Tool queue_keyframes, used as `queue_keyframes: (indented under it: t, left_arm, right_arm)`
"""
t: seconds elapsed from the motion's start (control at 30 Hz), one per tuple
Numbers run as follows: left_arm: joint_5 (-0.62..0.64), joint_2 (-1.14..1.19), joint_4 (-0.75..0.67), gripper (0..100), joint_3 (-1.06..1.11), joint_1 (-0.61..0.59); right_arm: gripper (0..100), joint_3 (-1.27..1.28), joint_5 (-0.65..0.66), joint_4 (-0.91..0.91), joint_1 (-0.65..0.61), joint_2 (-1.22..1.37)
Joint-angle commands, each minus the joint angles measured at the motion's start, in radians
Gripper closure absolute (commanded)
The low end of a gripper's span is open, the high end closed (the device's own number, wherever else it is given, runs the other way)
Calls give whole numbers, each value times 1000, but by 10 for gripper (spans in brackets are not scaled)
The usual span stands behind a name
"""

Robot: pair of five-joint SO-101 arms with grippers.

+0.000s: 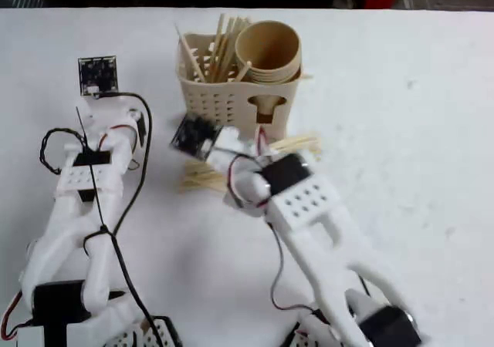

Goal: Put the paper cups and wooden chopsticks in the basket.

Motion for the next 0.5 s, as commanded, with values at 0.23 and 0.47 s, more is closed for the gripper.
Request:
queue_keyframes:
  t: [0.23,0.47]
  left_arm:
    - [-11,-35,-29,904,-8,8]
    - [-11,-35,-29,904,-8,8]
  right_arm:
    - [827,83,52,-308,-15,295]
    - [861,81,54,-364,-12,400]
